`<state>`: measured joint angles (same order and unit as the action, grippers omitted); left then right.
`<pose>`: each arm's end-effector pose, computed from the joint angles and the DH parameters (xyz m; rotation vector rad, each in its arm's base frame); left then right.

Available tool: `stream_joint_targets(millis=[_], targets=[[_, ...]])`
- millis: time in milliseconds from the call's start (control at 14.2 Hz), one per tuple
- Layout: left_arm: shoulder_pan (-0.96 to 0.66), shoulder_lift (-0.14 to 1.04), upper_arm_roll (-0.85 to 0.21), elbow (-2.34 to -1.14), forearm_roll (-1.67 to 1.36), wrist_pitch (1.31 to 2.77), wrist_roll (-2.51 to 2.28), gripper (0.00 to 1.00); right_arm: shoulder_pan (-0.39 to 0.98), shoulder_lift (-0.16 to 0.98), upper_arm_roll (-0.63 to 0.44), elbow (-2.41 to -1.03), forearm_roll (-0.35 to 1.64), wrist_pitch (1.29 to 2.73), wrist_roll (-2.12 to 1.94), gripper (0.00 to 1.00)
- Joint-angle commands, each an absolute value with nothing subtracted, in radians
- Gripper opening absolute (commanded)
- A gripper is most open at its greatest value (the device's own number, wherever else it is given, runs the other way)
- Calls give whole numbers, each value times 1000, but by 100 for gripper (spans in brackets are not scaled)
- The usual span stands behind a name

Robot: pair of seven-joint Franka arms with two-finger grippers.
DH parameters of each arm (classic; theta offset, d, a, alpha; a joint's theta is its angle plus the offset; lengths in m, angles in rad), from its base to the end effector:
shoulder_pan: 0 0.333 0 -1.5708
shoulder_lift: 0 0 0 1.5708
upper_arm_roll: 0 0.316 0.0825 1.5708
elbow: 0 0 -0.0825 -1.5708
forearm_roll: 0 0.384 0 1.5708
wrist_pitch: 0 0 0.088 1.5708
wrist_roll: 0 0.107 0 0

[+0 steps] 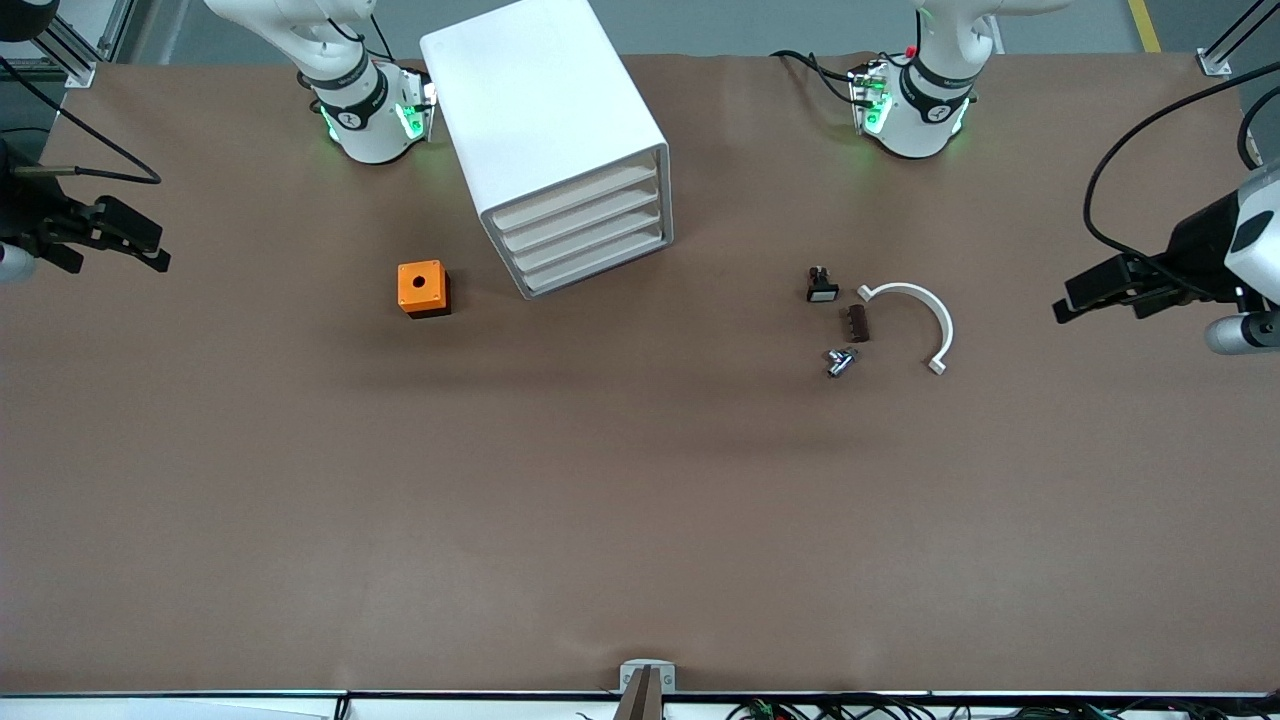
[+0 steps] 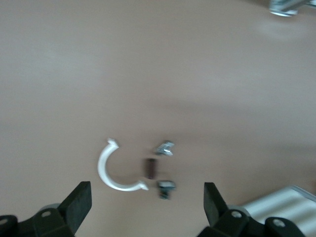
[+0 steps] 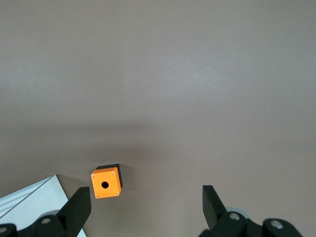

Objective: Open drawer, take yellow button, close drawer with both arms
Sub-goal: 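Move the left gripper toward the white cabinet's drawer front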

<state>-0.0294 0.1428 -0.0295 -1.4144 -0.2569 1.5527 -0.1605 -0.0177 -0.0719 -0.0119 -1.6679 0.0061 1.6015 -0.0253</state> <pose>0.5944 -0.0613 0.6181 2.8788 0.1409 -0.0477 0.5339 -0.0154 0.6204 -3.1348 0.0070 -0.0089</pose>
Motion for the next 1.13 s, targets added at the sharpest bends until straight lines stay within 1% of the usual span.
stream_joint_targets(millis=[0,283,707,848,1060], targets=[[-28,143,-29,-1397,-386,1519,-208,99,-17,-101,-12,-1697,11,1614,-23,100],[-38,167,-32,-1401,-529,1511,-407,99,-17,-100,-12,-1698,11,1615,-23,100],[-101,273,-41,-1394,-807,1523,-763,100,-17,-100,-12,-1697,11,1614,-23,100],[-144,313,-43,-1385,-819,1554,-863,100,-17,-100,-12,-1697,11,1614,-23,100],[-219,362,-41,-1344,-819,1643,-1105,100,-17,-100,-12,-1697,11,1612,-23,100]])
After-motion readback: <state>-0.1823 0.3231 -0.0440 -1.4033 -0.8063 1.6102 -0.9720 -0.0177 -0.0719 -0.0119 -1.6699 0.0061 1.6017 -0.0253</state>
